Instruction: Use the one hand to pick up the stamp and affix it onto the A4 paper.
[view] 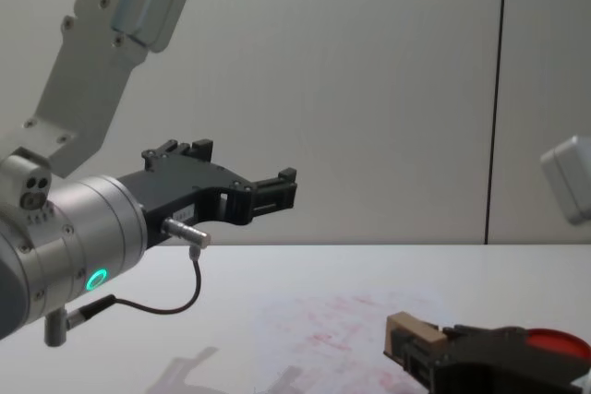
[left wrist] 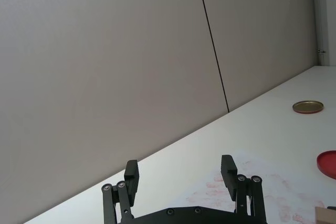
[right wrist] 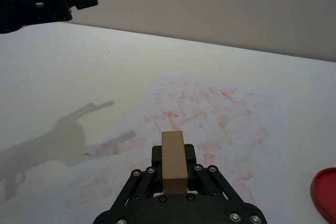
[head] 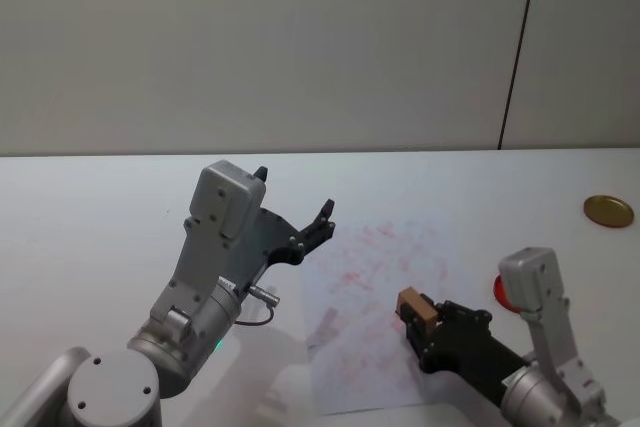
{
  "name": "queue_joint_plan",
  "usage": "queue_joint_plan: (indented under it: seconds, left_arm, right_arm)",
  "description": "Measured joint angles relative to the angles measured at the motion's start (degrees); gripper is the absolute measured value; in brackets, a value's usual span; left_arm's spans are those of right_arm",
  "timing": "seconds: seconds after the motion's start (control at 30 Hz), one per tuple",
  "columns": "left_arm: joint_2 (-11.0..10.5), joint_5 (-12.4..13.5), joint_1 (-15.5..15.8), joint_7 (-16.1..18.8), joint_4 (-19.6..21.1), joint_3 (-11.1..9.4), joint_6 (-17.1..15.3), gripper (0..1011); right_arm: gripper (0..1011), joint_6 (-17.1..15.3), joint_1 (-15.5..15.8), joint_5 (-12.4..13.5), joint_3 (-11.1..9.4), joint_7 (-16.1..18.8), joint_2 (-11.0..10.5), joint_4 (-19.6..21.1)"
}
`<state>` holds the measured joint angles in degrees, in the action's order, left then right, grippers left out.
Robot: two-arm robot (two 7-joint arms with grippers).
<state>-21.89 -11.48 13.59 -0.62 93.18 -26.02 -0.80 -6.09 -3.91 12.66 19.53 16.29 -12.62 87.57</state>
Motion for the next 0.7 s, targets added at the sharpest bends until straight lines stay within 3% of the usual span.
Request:
queue_joint_plan:
  seconds: [0.7]
  left_arm:
    - [0.0,0.0,0.0,0.0,0.0,0.0,0.0,993]
  right_arm:
    - [221,-1.4,1.8,-1.9,0.8,0.9,-0.9,0.7]
